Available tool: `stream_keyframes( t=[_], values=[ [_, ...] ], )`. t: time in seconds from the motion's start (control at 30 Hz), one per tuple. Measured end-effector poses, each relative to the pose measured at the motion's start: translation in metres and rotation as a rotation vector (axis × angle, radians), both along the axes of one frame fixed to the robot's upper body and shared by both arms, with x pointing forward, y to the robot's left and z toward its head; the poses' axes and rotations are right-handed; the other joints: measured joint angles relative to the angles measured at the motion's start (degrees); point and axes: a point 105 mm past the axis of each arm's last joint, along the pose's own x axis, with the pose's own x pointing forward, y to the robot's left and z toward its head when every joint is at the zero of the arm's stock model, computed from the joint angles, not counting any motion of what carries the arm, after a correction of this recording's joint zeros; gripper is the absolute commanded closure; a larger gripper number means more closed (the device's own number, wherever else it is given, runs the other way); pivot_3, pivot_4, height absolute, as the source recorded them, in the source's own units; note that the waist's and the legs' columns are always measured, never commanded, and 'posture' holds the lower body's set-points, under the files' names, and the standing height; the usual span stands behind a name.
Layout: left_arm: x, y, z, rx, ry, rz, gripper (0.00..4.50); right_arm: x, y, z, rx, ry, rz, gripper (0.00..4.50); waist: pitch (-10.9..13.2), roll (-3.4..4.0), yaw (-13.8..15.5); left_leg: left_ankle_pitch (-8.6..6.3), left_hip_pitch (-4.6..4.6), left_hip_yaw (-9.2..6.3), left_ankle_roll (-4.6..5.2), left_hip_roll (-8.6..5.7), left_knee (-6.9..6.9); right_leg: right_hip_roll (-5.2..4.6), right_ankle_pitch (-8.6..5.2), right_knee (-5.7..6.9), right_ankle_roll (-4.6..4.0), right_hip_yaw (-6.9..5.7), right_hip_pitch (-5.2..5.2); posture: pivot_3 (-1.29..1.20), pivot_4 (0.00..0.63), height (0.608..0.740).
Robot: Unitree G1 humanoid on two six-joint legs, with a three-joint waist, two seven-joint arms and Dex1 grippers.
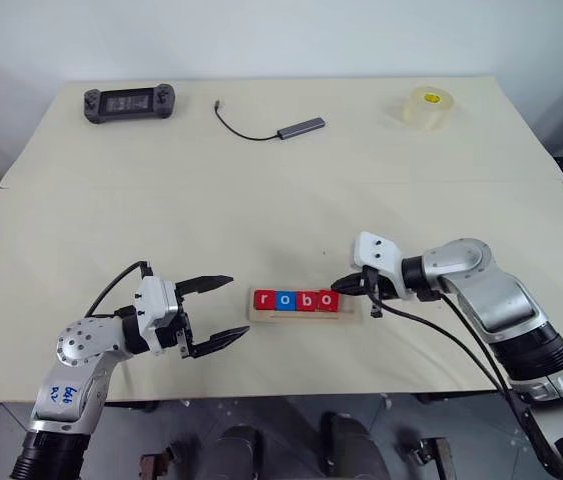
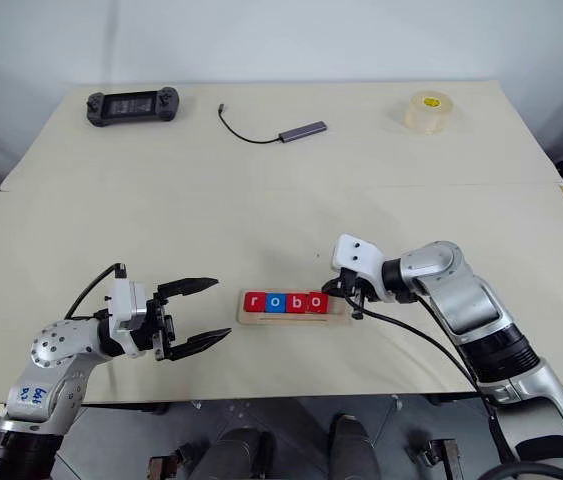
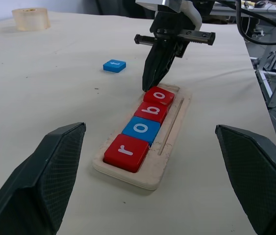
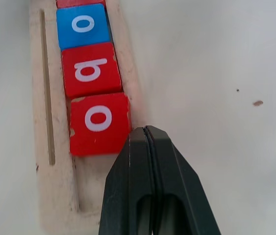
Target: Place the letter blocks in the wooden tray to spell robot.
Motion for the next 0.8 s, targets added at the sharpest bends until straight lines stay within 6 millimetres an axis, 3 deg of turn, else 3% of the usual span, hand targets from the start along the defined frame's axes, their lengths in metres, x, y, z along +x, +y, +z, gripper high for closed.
stream_keyframes(
  t=[0.33, 0.5, 0.6, 0.8],
  values=[
    [0.001, 0.000, 0.001, 0.000, -0.005, -0.001, 0.00, -0.009, 0.002, 0.004, 0.039, -0.004, 0.031, 4.49, 0.00, 0.00, 0.11, 0.00, 0.00, -0.01, 0.00, -0.01, 0.00, -0.01, 0.00, 0.00, 0.00, 0.00, 0.00, 0.00, 0.150, 0.740],
    [0.006, 0.002, -0.001, -0.003, 0.006, 0.005, 0.00, -0.012, -0.025, 0.020, 0.128, -0.084, -0.066, 4.49, 0.00, 0.00, 0.45, 0.00, -0.01, -0.02, 0.01, -0.03, -0.01, -0.01, 0.00, 0.05, 0.00, -0.02, 0.03, 0.00, 0.150, 0.740],
    [0.008, 0.000, 0.000, -0.001, 0.001, -0.011, 0.00, -0.023, -0.049, 0.023, 0.197, -0.118, -0.152, 3.89, 0.00, 0.00, 0.93, 0.00, 0.00, -0.06, 0.00, 0.00, -0.04, 0.01, 0.00, 0.05, 0.00, -0.07, 0.05, 0.00, 0.150, 0.740],
    [0.015, 0.002, -0.004, -0.003, 0.016, -0.018, 0.00, -0.055, -0.113, 0.004, 0.361, -0.175, -0.496, 1.88, -0.01, 0.00, 1.65, 0.01, 0.07, -0.02, 0.03, -0.04, -0.01, 0.02, 0.02, 0.07, 0.04, -0.03, 0.18, 0.00, 0.150, 0.740]
  ],
)
